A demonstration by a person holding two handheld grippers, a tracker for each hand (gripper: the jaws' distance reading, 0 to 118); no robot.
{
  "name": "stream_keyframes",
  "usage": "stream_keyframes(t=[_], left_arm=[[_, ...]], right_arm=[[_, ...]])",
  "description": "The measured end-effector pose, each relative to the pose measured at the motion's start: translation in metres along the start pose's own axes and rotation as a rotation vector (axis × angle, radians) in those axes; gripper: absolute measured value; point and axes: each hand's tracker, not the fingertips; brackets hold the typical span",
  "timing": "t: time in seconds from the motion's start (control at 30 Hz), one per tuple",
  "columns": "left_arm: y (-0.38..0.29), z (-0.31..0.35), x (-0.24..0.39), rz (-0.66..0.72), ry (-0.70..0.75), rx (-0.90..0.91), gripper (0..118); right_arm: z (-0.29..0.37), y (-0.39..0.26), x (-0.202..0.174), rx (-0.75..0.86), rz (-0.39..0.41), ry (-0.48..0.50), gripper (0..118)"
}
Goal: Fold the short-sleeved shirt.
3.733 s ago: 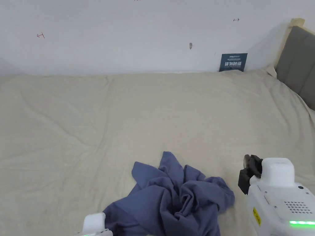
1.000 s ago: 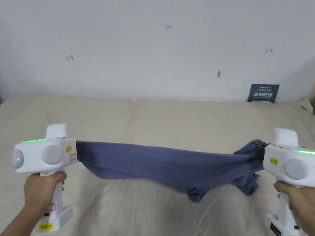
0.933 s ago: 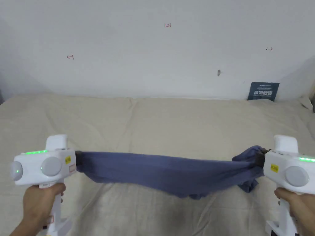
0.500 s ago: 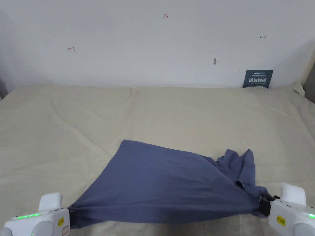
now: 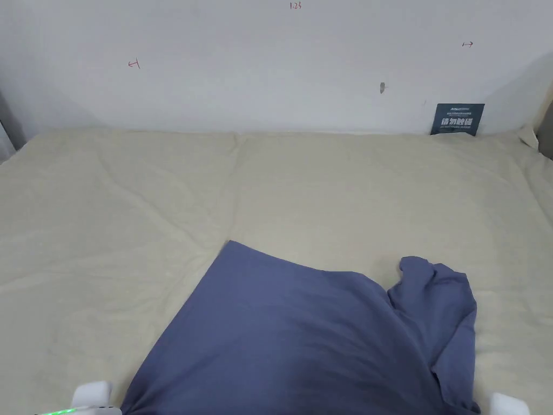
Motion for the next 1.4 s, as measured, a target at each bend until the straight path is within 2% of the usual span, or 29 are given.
stream_keyframes(t=[0.07,0.1,0.17,0.2,0.23,0.3,0.47,0.57,0.7,0.8,0.83,0.87,0.9,0.93,1.03,1.2,1.4], left_arm=[[0.004,0.0,-0.003,0.053,-0.014,0.004,8],[0.006,0.002,-0.003,0.071,-0.019,0.002,20],[0.012,0.01,-0.003,0.114,-0.02,0.008,68],[0.016,0.017,-0.003,0.142,-0.023,0.031,81],[0.021,0.029,0.001,0.152,-0.069,0.075,88],[0.035,0.052,0.009,0.157,-0.15,0.174,90],[0.072,0.125,0.052,0.082,-0.179,0.477,90],[0.084,0.16,0.077,0.038,-0.198,0.667,90],[0.09,0.186,0.106,-0.036,-0.167,0.876,90],[0.088,0.195,0.124,-0.081,-0.141,0.993,85],[0.086,0.195,0.128,-0.093,-0.143,1.007,73],[0.084,0.195,0.131,-0.1,-0.144,1.033,55],[0.084,0.194,0.133,-0.099,-0.148,1.027,25],[0.084,0.194,0.134,-0.107,-0.164,1.022,0],[0.086,0.19,0.135,-0.113,-0.253,0.979,0],[0.101,0.178,0.141,-0.135,-0.243,0.928,0],[0.156,0.139,0.154,-0.174,-0.333,0.708,0]], right_arm=[[0.005,0.007,-0.004,-0.007,0.024,-0.01,16],[0.009,0.009,-0.006,-0.002,0.026,-0.011,25],[0.024,0.018,-0.008,0.062,0.044,0.009,56],[0.033,0.024,-0.01,0.105,0.048,0.037,71],[0.045,0.034,-0.015,0.149,0.05,0.055,82],[0.071,0.052,-0.026,0.258,0.076,0.084,82],[0.146,0.088,-0.056,0.584,0.149,0.115,82],[0.179,0.095,-0.069,0.746,0.171,0.102,82],[0.206,0.096,-0.082,0.881,0.218,0.042,82],[0.216,0.092,-0.09,0.944,0.25,0.005,79],[0.216,0.091,-0.091,0.967,0.26,-0.013,61],[0.218,0.089,-0.093,0.985,0.257,-0.019,31],[0.219,0.088,-0.094,0.989,0.252,-0.026,0],[0.219,0.087,-0.096,0.995,0.244,-0.031,0],[0.224,0.093,-0.095,0.999,0.248,-0.009,0],[0.221,0.1,-0.091,0.998,0.245,-0.027,0],[0.199,0.106,-0.082,0.958,0.229,-0.041,0]])
